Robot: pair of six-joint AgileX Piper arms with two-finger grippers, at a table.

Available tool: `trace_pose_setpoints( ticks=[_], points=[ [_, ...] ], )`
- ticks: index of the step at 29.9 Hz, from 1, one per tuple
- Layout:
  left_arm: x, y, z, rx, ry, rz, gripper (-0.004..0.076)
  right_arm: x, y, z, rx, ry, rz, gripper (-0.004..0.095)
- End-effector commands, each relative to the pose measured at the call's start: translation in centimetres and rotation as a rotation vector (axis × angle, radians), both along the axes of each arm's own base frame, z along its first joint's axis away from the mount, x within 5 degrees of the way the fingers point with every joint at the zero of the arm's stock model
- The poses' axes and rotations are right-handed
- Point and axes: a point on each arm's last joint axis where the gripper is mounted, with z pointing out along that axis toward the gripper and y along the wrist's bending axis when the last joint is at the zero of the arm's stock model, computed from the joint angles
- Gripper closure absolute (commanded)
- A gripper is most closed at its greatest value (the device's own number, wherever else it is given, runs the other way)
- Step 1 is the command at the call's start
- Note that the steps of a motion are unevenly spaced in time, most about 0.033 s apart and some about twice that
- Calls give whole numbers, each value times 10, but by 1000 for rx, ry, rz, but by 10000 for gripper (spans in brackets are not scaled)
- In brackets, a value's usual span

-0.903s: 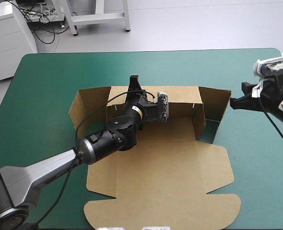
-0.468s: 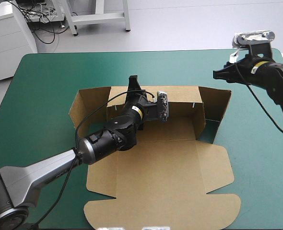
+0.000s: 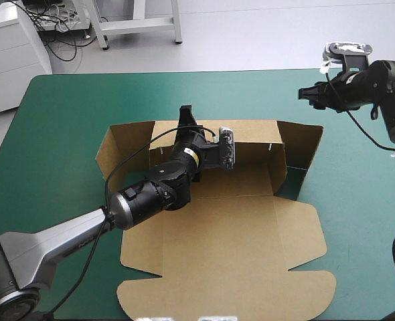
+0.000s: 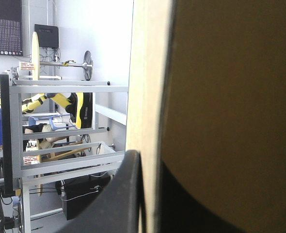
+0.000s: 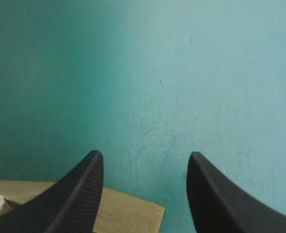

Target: Fold the box

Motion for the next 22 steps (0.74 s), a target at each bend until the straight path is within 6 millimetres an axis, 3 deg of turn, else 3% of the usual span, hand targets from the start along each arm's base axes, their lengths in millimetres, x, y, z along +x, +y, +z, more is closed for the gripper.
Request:
trace_pose_setpoints(
  ticks=[1, 6, 8, 22],
  points=[
    [-6, 2, 1, -96, 80, 50, 756, -1, -7, 8, 7, -5, 21, 395],
    [-6, 2, 1, -99, 81, 52, 756, 9, -6, -8, -4, 50, 46, 153],
    [-6, 2, 1, -99, 81, 52, 756, 12, -6, -12, -4, 62, 46, 108],
    [-5, -2, -3, -100, 89, 37, 756, 1, -4, -24, -9, 238, 89, 120]
  ],
)
